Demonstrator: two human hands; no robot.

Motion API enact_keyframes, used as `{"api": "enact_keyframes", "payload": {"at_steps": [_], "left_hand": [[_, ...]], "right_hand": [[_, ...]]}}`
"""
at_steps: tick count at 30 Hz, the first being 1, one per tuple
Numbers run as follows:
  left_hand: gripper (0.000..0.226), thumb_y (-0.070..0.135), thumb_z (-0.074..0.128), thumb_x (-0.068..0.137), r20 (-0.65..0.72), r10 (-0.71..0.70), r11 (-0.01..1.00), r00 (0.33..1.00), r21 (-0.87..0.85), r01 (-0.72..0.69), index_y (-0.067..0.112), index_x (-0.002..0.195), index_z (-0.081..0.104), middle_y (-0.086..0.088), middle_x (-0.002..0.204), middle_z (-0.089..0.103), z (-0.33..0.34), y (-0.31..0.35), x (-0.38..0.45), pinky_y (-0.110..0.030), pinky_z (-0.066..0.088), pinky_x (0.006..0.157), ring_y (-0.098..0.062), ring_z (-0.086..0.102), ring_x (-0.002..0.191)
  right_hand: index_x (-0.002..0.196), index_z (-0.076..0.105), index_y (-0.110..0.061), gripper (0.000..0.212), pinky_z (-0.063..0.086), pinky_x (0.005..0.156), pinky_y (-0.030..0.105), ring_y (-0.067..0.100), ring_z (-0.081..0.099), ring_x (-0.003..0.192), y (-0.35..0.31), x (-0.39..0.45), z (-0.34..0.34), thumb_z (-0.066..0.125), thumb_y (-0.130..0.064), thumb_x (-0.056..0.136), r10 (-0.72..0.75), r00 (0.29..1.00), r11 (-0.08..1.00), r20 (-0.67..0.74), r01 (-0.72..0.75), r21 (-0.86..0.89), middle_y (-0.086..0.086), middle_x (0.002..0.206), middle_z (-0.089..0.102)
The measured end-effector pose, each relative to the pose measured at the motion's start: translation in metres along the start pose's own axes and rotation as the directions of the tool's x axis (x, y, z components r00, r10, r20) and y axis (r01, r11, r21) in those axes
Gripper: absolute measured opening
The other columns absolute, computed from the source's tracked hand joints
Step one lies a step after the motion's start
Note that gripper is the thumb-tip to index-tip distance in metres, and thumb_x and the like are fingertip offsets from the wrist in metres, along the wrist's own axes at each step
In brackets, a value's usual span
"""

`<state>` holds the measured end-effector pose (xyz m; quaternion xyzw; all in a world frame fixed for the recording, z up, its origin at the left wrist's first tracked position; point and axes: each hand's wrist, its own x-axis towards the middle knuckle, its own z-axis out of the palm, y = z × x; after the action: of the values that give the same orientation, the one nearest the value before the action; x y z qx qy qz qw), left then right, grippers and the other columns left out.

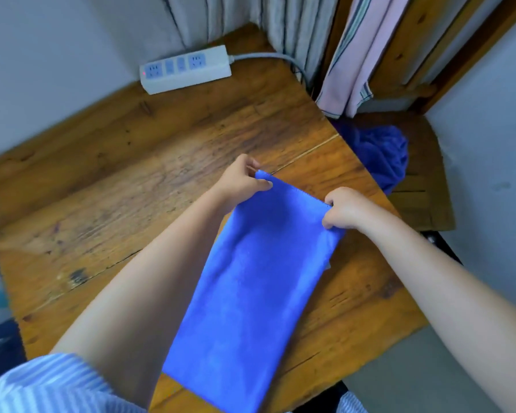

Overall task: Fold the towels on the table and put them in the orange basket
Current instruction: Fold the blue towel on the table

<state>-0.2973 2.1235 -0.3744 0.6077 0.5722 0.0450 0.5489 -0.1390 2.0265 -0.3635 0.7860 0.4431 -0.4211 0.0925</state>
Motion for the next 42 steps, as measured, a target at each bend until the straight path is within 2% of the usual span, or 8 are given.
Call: {"api": "enact_keyframes", "payload": {"at_steps": [4,8,16,25,30,34,38,42], "left_hand": [[0.028,0.000,0.056,0.082,0.008,0.111,0.992,0.994,0.054,-0.111,0.020,0.101,0.048,0.006,0.068,0.044,-0.013,0.018,0.001,-0.009,0.032,0.038,-0.008,0.042,0.057],[0.021,-0.001,0.052,0.079,0.019,0.199,0.941,0.980,0.275,-0.197,0.016,0.090,0.058,0.005,0.067,0.048,-0.034,0.029,-0.008,-0.018,0.035,0.049,-0.013,0.044,0.062],[0.022,0.004,0.059,0.078,0.192,0.316,0.533,0.929,0.775,-0.341,0.006,0.099,0.064,-0.002,0.083,0.048,-0.065,0.022,-0.054,-0.025,0.033,0.056,-0.021,0.044,0.080],[0.009,0.004,0.052,0.080,0.300,0.512,0.333,0.805,0.795,-0.508,0.013,0.079,0.049,-0.008,0.093,0.059,-0.068,-0.042,-0.135,-0.030,0.038,0.064,-0.022,0.047,0.087],[0.024,-0.017,0.071,0.044,0.411,0.733,0.141,0.542,0.687,-0.713,-0.001,0.055,0.056,-0.013,0.052,0.057,-0.064,-0.079,-0.172,-0.021,0.040,0.043,-0.027,0.057,0.049],[0.033,-0.020,0.073,0.033,0.457,0.716,0.090,0.527,0.688,-0.720,0.002,0.049,0.053,-0.009,0.043,0.052,-0.055,-0.107,-0.185,-0.020,0.037,0.033,-0.024,0.051,0.039],[0.035,-0.015,0.076,0.029,0.482,0.694,0.064,0.535,0.700,-0.712,0.004,0.051,0.056,-0.006,0.044,0.052,-0.047,-0.132,-0.193,-0.018,0.035,0.031,-0.023,0.051,0.040],[0.037,-0.010,0.079,0.026,0.532,0.661,0.032,0.530,0.685,-0.728,0.008,0.050,0.056,-0.003,0.044,0.052,-0.041,-0.156,-0.199,-0.014,0.031,0.033,-0.019,0.051,0.039]], "right_hand": [[0.053,0.028,-0.012,0.032,0.018,0.047,0.025,0.019,0.026,0.056,-0.006,0.000,-0.023,0.051,0.002,0.070,-0.074,0.991,0.997,-0.115,0.076,0.012,0.004,0.060,0.027],[0.065,0.049,-0.012,0.018,0.038,0.061,0.029,0.025,0.051,0.078,-0.017,-0.009,-0.036,0.048,0.004,0.072,-0.136,0.948,0.990,-0.288,0.141,-0.006,0.007,0.080,0.054],[0.089,0.058,-0.009,0.018,0.047,0.065,0.034,0.028,0.057,0.086,-0.040,-0.054,-0.017,0.051,0.003,0.077,-0.215,0.895,0.963,-0.392,0.129,-0.235,0.010,0.094,0.058],[0.090,0.057,-0.009,0.010,0.038,0.062,0.023,0.011,0.041,0.086,-0.022,-0.123,0.055,0.060,-0.006,0.081,-0.422,0.749,0.905,-0.511,0.310,-0.293,0.005,0.100,0.052],[0.087,0.055,-0.005,0.007,0.039,0.065,0.031,0.025,0.049,0.097,-0.012,-0.146,0.110,0.054,-0.002,0.080,-0.457,0.787,0.871,-0.414,0.303,-0.387,0.010,0.100,0.053],[0.079,0.044,-0.013,0.017,0.031,0.061,0.030,0.027,0.050,0.095,-0.012,-0.150,0.145,0.052,0.001,0.076,-0.444,0.809,0.859,-0.385,0.262,-0.440,0.010,0.097,0.053],[0.048,0.046,-0.009,0.044,0.029,0.035,0.018,0.026,0.052,0.041,-0.016,-0.162,0.168,0.073,0.014,0.022,-0.583,0.696,0.769,-0.419,0.305,-0.562,0.009,0.049,0.051],[0.044,0.047,-0.010,0.046,0.027,0.034,0.014,0.022,0.045,0.034,-0.014,-0.164,0.193,0.071,0.012,0.010,-0.619,0.675,0.745,-0.401,0.344,-0.571,0.004,0.042,0.046]]}}
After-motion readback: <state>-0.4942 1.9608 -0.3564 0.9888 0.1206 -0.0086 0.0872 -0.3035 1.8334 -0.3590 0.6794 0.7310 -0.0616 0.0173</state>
